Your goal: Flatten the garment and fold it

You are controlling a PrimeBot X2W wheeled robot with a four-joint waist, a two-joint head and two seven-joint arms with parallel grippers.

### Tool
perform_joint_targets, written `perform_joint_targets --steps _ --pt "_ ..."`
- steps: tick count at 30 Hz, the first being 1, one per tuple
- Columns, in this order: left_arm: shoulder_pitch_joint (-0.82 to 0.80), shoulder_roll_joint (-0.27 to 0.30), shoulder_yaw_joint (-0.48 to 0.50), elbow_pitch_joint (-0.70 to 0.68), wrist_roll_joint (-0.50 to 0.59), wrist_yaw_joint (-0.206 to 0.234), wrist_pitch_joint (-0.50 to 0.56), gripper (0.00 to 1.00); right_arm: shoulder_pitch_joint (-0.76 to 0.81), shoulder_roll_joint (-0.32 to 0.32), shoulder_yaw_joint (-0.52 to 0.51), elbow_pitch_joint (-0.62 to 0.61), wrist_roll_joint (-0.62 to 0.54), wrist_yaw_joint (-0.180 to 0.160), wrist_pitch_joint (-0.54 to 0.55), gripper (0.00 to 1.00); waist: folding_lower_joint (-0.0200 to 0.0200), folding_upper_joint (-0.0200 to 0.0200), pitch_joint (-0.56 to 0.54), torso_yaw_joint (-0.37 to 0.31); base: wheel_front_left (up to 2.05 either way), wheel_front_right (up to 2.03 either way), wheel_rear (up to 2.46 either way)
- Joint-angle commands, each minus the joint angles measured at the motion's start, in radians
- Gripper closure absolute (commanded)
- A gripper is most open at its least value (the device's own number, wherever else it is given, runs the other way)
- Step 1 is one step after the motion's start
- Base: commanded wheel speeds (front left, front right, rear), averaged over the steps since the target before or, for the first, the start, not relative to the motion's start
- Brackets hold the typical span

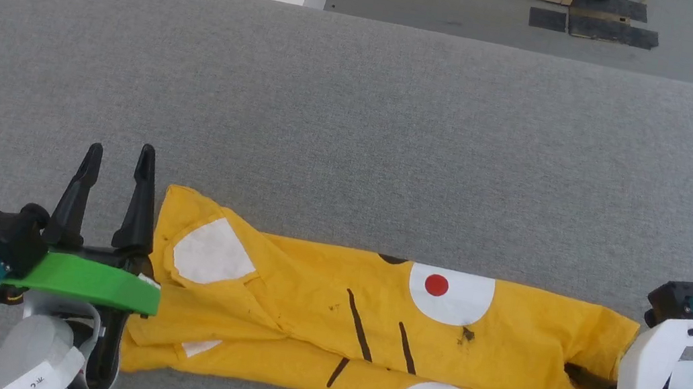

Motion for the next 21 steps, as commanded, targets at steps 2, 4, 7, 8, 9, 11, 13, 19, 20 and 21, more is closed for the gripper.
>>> perform_joint_targets --steps 2,4,7,8,9,11,13,19,20,21 --pt "0.006 -0.009 0.009 0.005 0.021 -0.008 -0.004 0.00 0.015 0.028 0.024 0.050 0.009 0.006 0.013 1.00 0.0000 0.0000 -0.003 -0.002 0.00 0.00 0.00" --pt "0.008 -0.011 0.014 0.008 0.025 -0.011 -0.004 0.00 0.012 0.022 0.008 0.060 0.008 0.006 0.015 1.00 0.0000 0.0000 -0.006 -0.004 0.00 0.00 0.00" --pt "0.011 -0.013 0.017 0.015 0.032 -0.015 -0.004 0.00 0.007 0.012 -0.027 0.069 -0.003 0.006 0.011 1.00 0.0000 0.0000 -0.009 -0.009 0.00 0.00 0.00" --pt "0.012 -0.013 0.019 0.017 0.034 -0.016 -0.004 0.00 0.003 0.005 -0.046 0.073 -0.012 0.006 0.007 1.00 0.0000 0.0000 -0.010 -0.011 0.00 0.00 0.00" --pt "0.014 -0.013 0.019 0.023 0.036 -0.017 -0.004 0.00 0.000 -0.001 -0.069 0.081 -0.021 0.006 0.006 1.00 0.0000 0.0000 -0.011 -0.012 0.00 0.00 0.00" --pt "0.013 -0.014 0.018 0.031 0.039 -0.018 -0.004 0.00 -0.007 -0.015 -0.117 0.095 -0.051 0.006 0.005 1.00 0.0000 0.0000 -0.011 -0.013 0.00 0.00 0.00" --pt "0.012 -0.012 0.015 0.042 0.044 -0.018 -0.004 0.00 -0.013 -0.020 -0.174 0.112 -0.081 0.006 0.009 1.00 0.0000 0.0000 -0.012 -0.014 0.00 0.00 0.00" --pt "0.002 -0.009 0.005 0.078 0.048 -0.015 0.001 0.00 -0.034 -0.023 -0.350 0.153 -0.249 0.006 0.036 1.00 0.0000 0.0000 -0.012 -0.014 0.00 0.00 0.00" --pt "0.001 -0.009 0.004 0.082 0.048 -0.014 0.002 0.00 -0.038 -0.021 -0.372 0.154 -0.281 0.006 0.042 1.00 0.0000 0.0000 -0.012 -0.014 0.00 0.00 0.00" --pt "0.000 -0.008 0.002 0.085 0.048 -0.013 0.002 0.00 -0.043 -0.016 -0.396 0.153 -0.318 0.006 0.049 1.00 0.0000 0.0000 -0.013 -0.015 0.00 0.00 0.00"
